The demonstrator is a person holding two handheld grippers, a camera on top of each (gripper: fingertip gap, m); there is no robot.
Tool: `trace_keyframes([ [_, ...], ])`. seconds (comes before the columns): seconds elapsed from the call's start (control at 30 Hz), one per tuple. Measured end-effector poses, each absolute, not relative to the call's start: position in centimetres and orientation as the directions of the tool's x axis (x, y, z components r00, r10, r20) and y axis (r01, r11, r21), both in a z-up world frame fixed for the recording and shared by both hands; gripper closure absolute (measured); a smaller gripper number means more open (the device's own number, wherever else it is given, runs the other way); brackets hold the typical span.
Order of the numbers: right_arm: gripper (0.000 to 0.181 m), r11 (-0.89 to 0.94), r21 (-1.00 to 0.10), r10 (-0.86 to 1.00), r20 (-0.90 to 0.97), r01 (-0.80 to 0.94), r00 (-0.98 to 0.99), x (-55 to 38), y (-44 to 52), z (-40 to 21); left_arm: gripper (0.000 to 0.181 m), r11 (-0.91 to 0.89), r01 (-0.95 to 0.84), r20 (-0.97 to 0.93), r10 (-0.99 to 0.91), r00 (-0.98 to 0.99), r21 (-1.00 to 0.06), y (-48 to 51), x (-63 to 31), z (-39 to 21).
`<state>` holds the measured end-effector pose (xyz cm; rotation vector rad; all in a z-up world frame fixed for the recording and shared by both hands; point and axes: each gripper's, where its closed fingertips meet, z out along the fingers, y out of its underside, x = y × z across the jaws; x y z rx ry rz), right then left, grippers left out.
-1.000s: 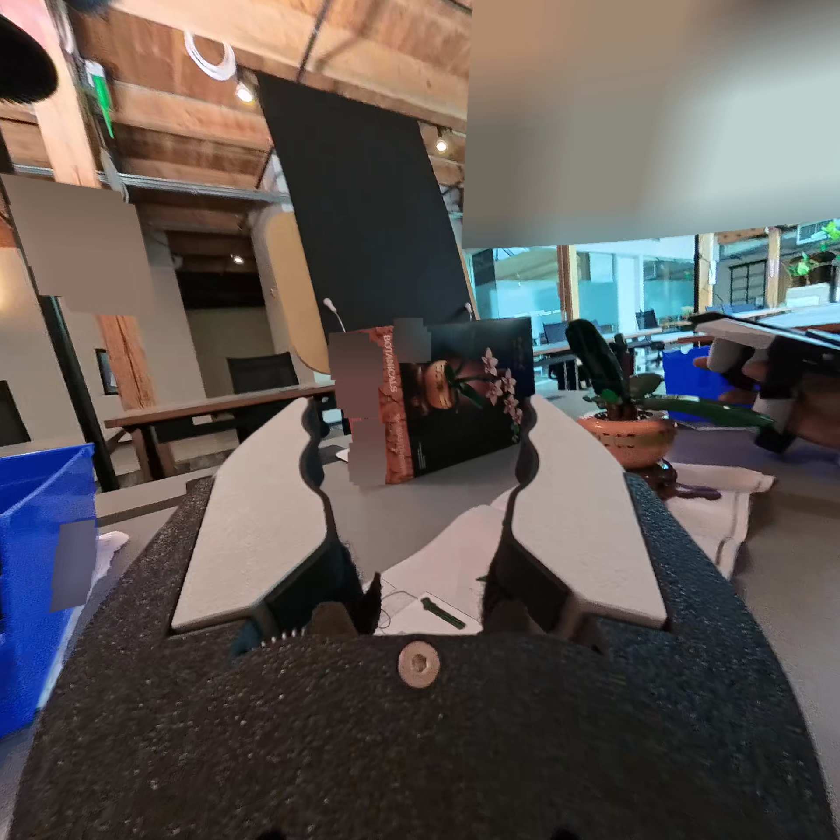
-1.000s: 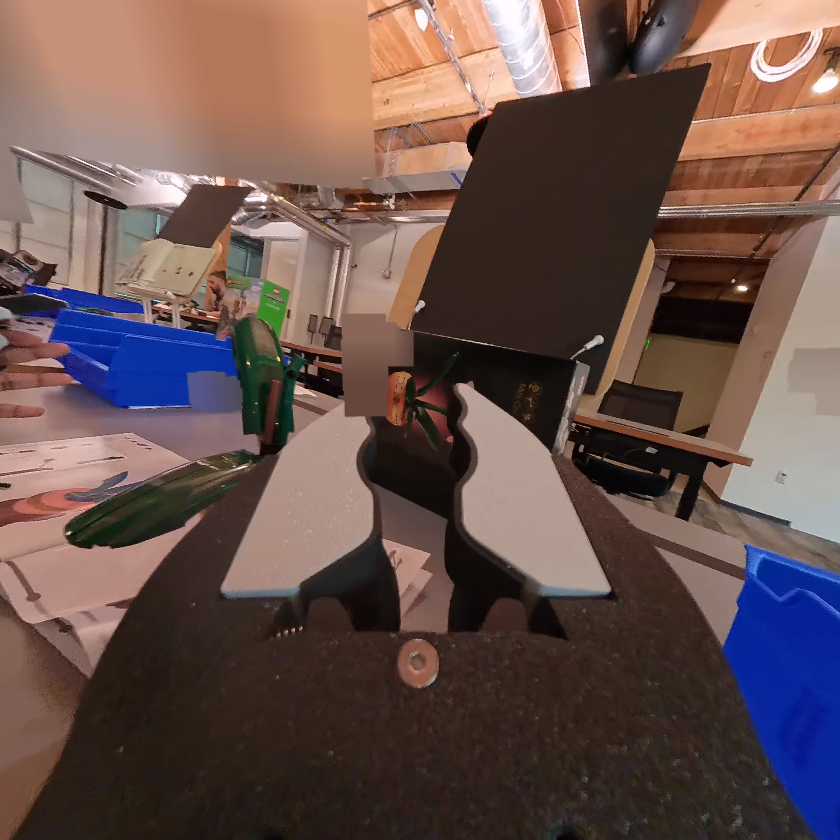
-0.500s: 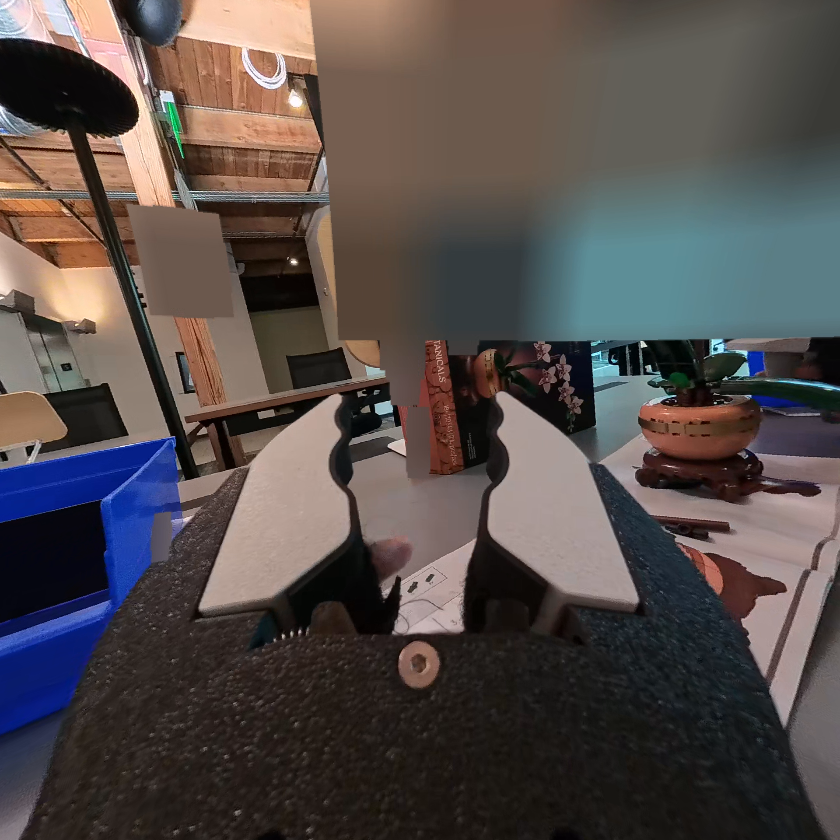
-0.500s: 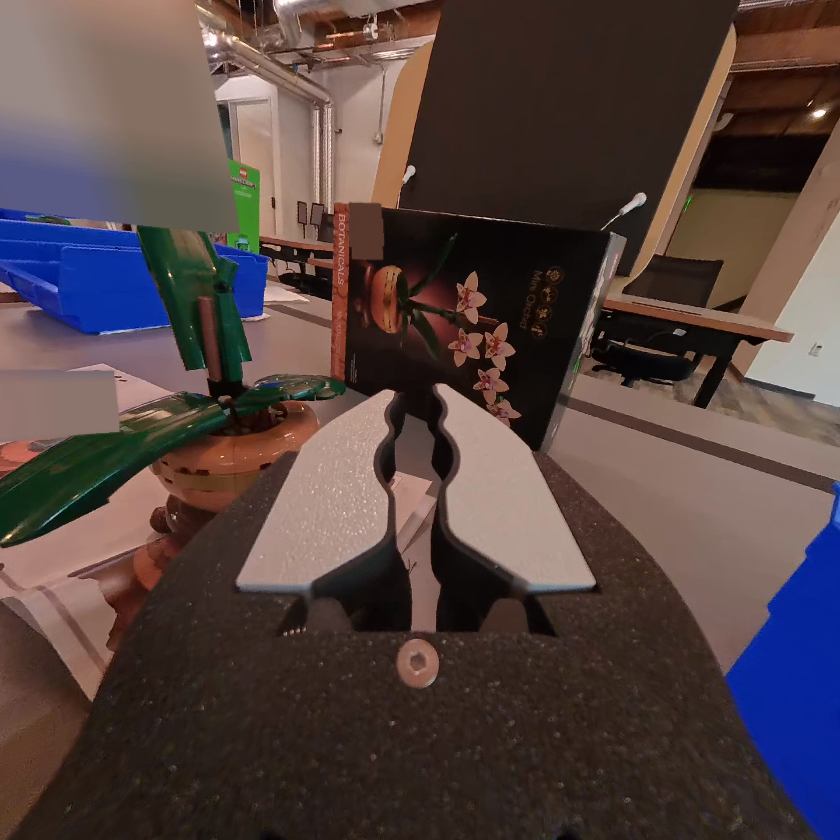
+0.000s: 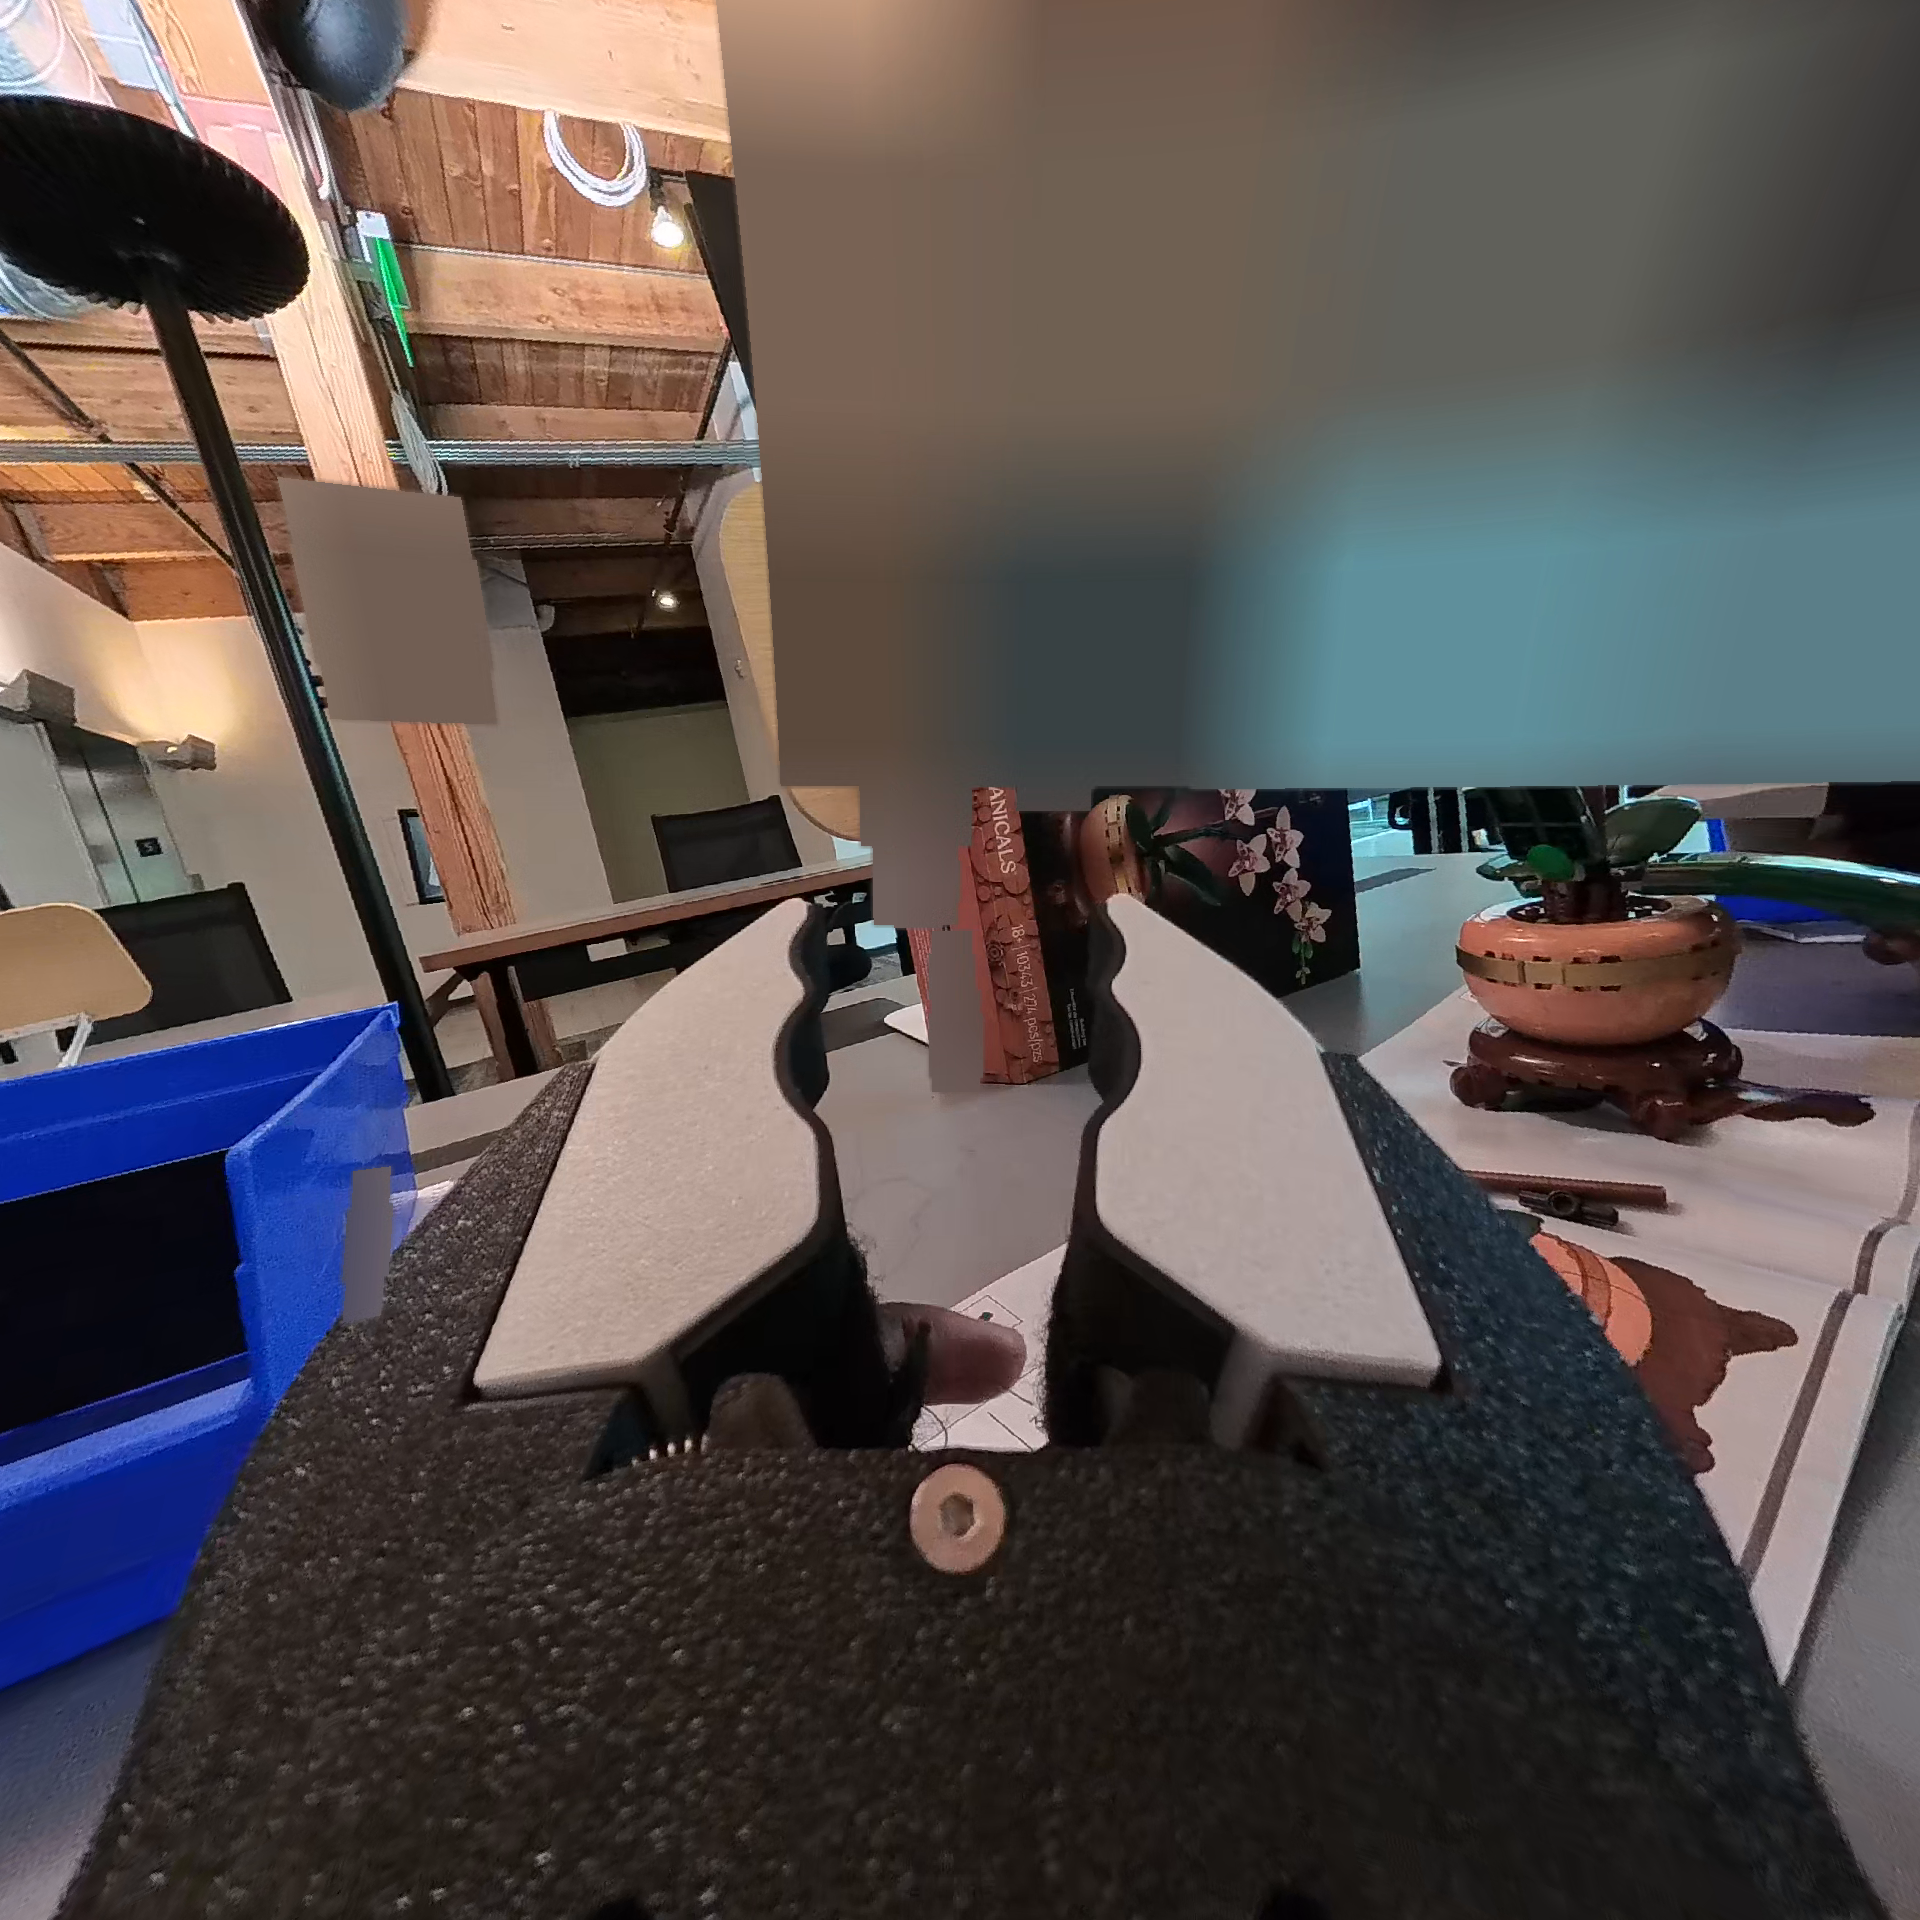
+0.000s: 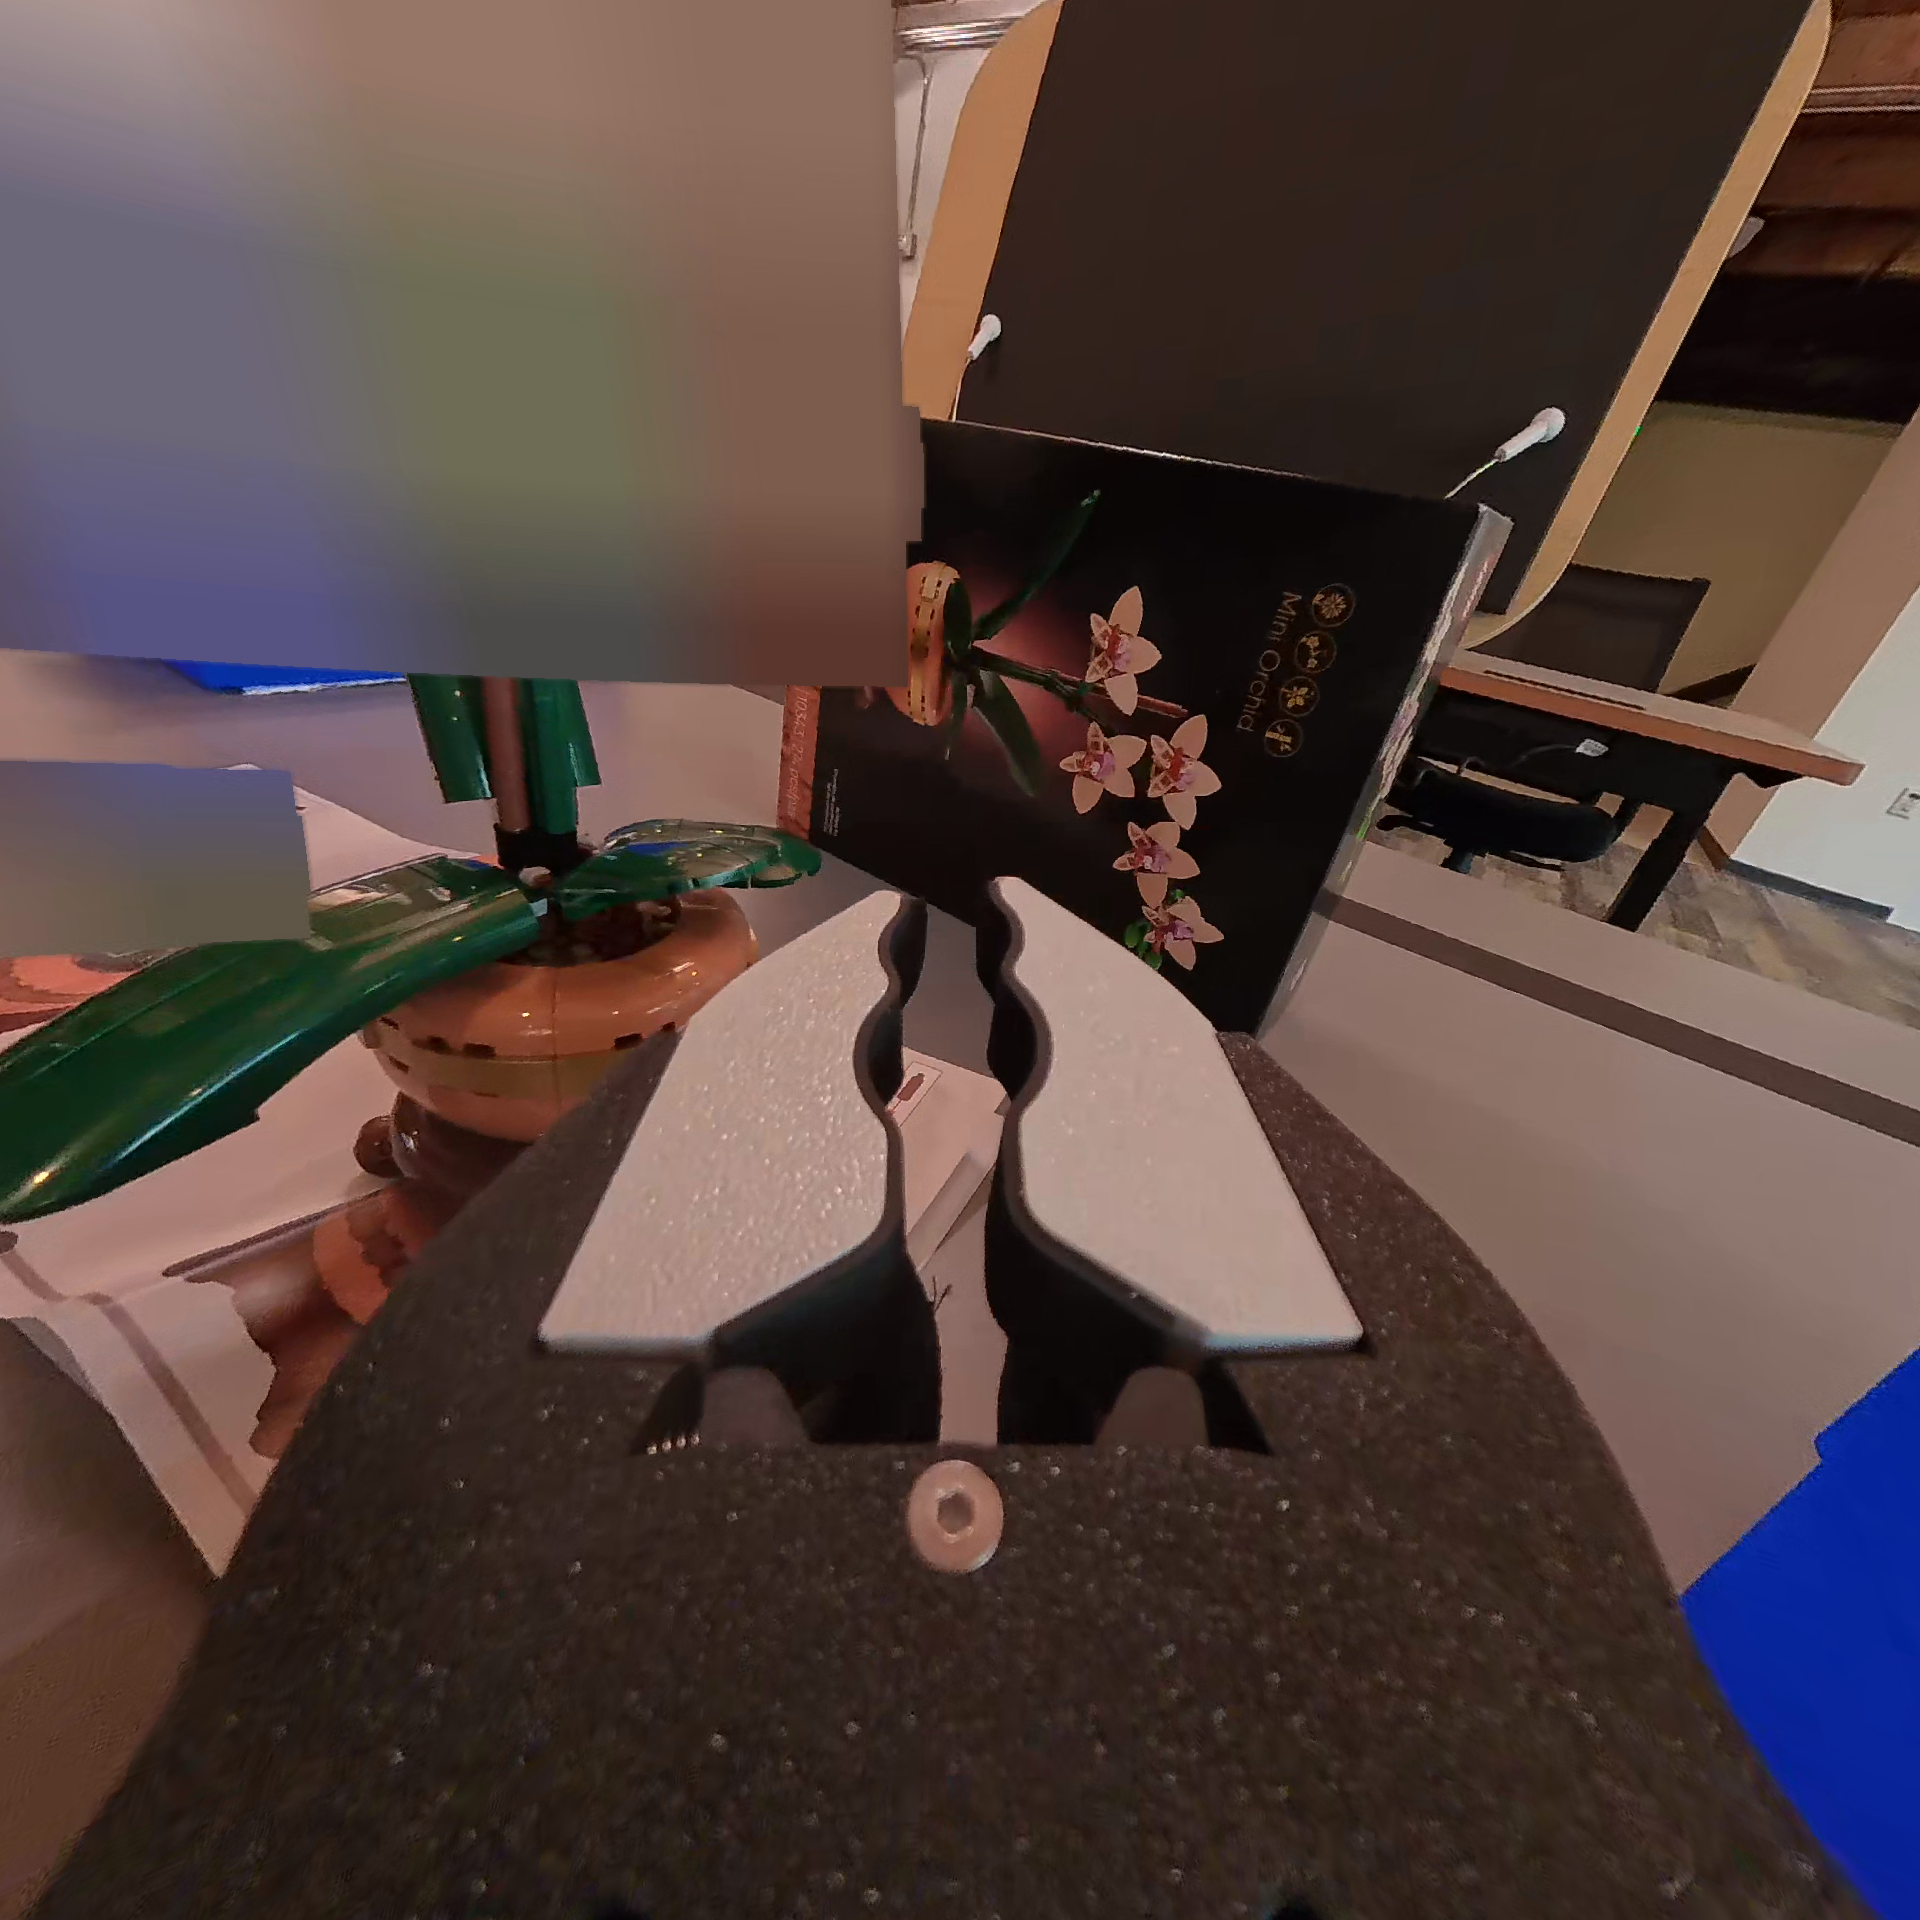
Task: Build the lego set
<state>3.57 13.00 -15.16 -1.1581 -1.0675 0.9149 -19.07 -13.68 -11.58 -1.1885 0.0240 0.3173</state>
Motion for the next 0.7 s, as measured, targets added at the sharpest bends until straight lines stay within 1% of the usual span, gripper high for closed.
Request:
trace_keyframes([
  [0.2,0.171,0.162,-0.986,0.955,0.148,-0.034,0.256,3.68,13.09,-15.07,0.135,0.326,-0.265,-0.196,0.227,0.954,-0.908,-13.56,-18.91,-11.66],
  [0.43,0.170,0.173,-0.985,0.955,0.166,-0.008,0.245,3.39,12.90,-15.38,0.135,0.333,-0.255,-0.185,0.226,0.956,-0.908,-13.67,-19.02,-11.62],
  [0.57,0.170,0.185,-0.983,0.954,0.183,0.012,0.237,3.17,12.72,-15.61,0.129,0.344,-0.245,-0.177,0.218,0.960,-0.906,-13.78,-19.01,-11.56],
  [0.7,0.170,0.199,-0.980,0.953,0.200,0.028,0.227,2.98,12.52,-15.82,0.129,0.350,-0.233,-0.165,0.215,0.963,-0.907,-13.86,-19.14,-11.52],
])
